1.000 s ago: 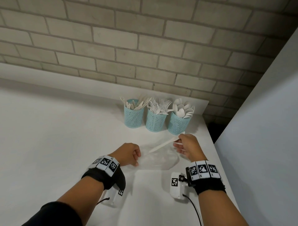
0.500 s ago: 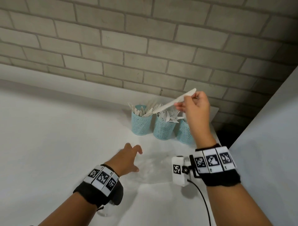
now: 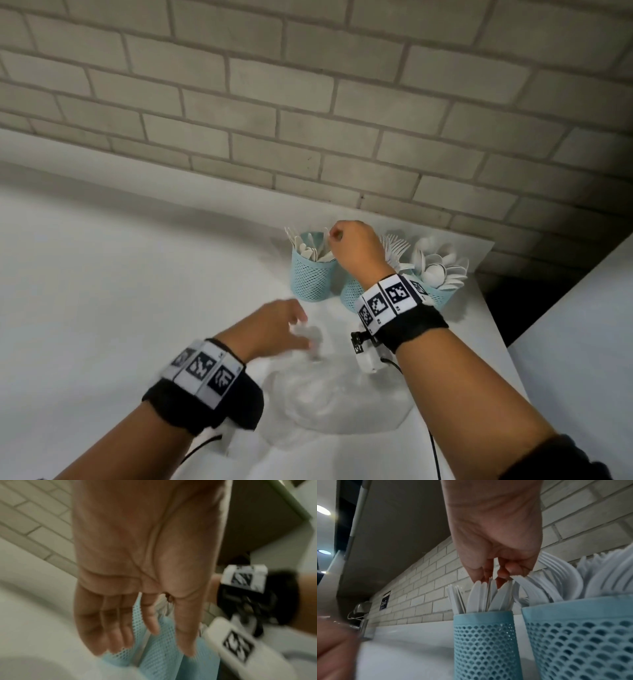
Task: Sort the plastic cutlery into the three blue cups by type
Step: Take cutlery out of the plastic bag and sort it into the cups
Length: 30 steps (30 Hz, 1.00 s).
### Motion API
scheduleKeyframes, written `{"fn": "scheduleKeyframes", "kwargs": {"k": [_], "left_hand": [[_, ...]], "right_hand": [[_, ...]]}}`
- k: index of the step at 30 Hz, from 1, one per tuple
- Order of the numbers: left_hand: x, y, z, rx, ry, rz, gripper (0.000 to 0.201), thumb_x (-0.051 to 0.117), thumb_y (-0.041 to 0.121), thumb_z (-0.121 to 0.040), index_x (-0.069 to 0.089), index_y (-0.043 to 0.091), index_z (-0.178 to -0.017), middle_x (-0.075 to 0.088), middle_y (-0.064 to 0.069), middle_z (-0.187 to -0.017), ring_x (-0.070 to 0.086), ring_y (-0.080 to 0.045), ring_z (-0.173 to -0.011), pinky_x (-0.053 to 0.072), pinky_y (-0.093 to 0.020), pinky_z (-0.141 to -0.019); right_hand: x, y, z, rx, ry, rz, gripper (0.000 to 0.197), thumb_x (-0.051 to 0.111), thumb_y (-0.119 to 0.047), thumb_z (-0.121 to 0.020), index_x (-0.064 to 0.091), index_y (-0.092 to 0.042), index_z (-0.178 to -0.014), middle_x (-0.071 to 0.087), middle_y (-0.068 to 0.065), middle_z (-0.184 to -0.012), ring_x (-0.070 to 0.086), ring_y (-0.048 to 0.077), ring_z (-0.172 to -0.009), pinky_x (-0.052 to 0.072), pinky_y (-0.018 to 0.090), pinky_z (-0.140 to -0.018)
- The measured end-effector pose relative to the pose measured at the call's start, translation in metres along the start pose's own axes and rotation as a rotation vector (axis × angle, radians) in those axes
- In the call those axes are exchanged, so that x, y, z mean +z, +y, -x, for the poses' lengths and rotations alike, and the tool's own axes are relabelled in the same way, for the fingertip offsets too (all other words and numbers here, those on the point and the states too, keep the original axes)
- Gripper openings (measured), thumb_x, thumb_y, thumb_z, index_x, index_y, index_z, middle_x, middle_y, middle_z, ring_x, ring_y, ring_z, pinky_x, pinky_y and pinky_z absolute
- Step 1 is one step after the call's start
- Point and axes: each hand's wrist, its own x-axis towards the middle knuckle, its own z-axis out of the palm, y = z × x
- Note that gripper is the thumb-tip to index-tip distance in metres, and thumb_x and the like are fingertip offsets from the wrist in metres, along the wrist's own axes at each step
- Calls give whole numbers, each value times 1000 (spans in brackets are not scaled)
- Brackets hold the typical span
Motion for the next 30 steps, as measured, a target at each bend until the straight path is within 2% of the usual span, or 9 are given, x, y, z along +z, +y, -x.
{"fn": "scheduleKeyframes", "kwargs": {"k": [4,10,12,14,18,21,26,28,30], "left_hand": [[-25,-1,-41,-110,197,207,101,82,39,-66,24,11,-143,37,-11,-141,45,-23,-124,43,-32,-98],[-20,-1,-95,55,291,420,132,91,34,-41,10,6,-141,30,-7,-137,36,-22,-130,33,-41,-111],[-15,-6,-104,122,276,553,122,90,12,-51,6,3,-138,35,-2,-128,44,-15,-119,38,-32,-106],[-11,-17,-114,169,254,590,114,88,11,-56,10,4,-139,44,-1,-129,51,-14,-115,41,-26,-99],[-8,-31,-122,250,250,629,101,79,39,-52,35,1,-134,60,-6,-120,62,-2,-103,48,-21,-95],[-8,-37,-124,291,211,680,81,75,25,-67,39,0,-135,59,-6,-124,61,2,-107,46,-16,-94],[-11,-46,-134,295,170,595,98,85,42,-59,39,3,-136,55,9,-124,53,1,-115,39,-9,-96],[-9,-49,-141,291,128,510,75,83,14,-67,44,14,-130,52,20,-115,52,7,-108,39,-4,-92],[-7,-55,-149,269,101,509,58,80,1,-68,53,20,-116,61,14,-107,58,3,-101,48,-22,-95]], "right_hand": [[-17,-9,18,0,185,-70,21,48,-19,-92,62,-5,-99,63,13,-95,60,29,-85,46,31,-69],[-3,-4,47,157,-275,-103,32,61,-27,-86,45,-18,-61,44,-3,-62,44,13,-56,28,20,-45],[8,-2,49,171,-297,-220,19,65,-30,-86,52,-15,-84,52,-2,-81,52,15,-73,38,21,-55],[25,-1,48,239,-281,-344,55,67,-34,-84,43,-3,-123,56,5,-114,56,21,-104,47,27,-81],[57,-12,41,273,-106,-315,103,62,-48,-83,0,4,-147,9,19,-156,11,30,-145,14,37,-120],[62,-22,32,288,-62,-254,117,63,-55,-79,-11,7,-144,-8,22,-156,-3,30,-146,-2,34,-120],[57,-30,-4,268,-123,-242,131,69,-61,-69,-21,-4,-145,-4,28,-154,-11,40,-143,-5,46,-118],[57,-30,-21,207,-159,-364,132,75,-52,-69,-28,-16,-143,12,26,-154,2,42,-144,9,52,-118],[60,-30,-32,133,-185,-402,115,77,-36,-71,-7,-24,-149,47,19,-138,39,39,-131,37,47,-107]]}}
